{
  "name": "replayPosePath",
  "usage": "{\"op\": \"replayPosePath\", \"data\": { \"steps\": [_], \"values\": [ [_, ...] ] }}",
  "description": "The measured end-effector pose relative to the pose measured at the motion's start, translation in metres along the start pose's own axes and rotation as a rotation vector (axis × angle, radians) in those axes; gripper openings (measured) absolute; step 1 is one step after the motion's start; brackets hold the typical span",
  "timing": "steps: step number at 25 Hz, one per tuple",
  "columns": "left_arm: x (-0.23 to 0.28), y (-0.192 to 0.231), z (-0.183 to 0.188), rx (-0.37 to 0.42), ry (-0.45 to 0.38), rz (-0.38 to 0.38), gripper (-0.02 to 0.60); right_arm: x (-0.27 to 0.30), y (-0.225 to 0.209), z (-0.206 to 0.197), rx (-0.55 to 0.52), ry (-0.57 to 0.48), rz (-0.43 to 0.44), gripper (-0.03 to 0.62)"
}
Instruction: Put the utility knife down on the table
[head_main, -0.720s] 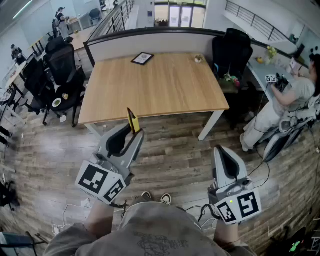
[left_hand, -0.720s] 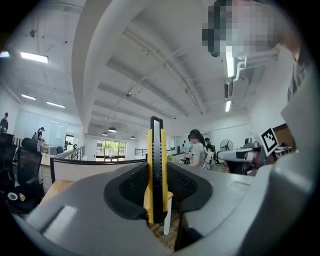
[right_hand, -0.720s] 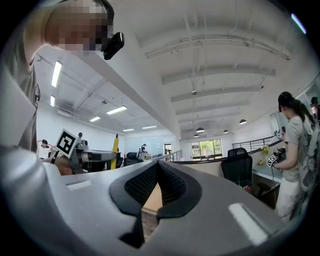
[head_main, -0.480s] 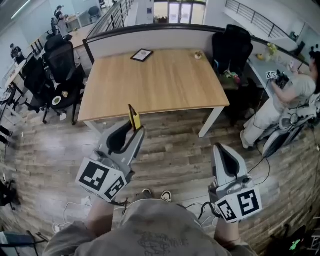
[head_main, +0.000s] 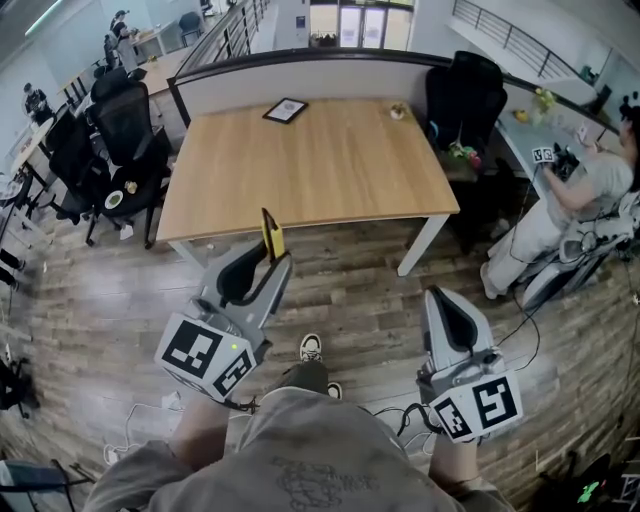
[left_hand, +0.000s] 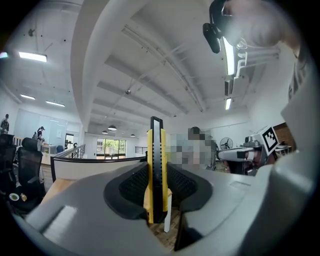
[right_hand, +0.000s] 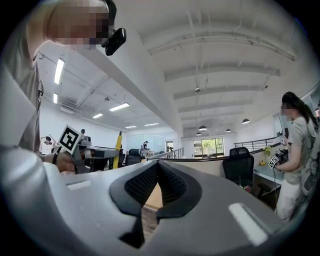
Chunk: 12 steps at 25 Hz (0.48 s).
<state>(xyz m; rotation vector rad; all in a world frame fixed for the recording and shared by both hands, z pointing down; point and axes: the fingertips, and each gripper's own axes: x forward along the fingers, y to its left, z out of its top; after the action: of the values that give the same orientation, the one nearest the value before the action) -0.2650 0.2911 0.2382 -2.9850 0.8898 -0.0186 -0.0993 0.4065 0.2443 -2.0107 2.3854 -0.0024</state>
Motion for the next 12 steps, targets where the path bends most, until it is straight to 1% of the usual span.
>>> {"op": "replayPosePath", "data": {
  "steps": [5, 12],
  "values": [
    [0.014, 0.006, -0.001, 0.000, -0.013, -0.018, 0.110, 0.016, -0.010, -0.004, 0.002, 0.003, -0.004, 0.011],
    [0.062, 0.030, -0.011, -0.016, 0.001, -0.032, 0.110, 0.058, -0.040, -0.012, -0.009, 0.033, -0.010, 0.011]
  ]
}}
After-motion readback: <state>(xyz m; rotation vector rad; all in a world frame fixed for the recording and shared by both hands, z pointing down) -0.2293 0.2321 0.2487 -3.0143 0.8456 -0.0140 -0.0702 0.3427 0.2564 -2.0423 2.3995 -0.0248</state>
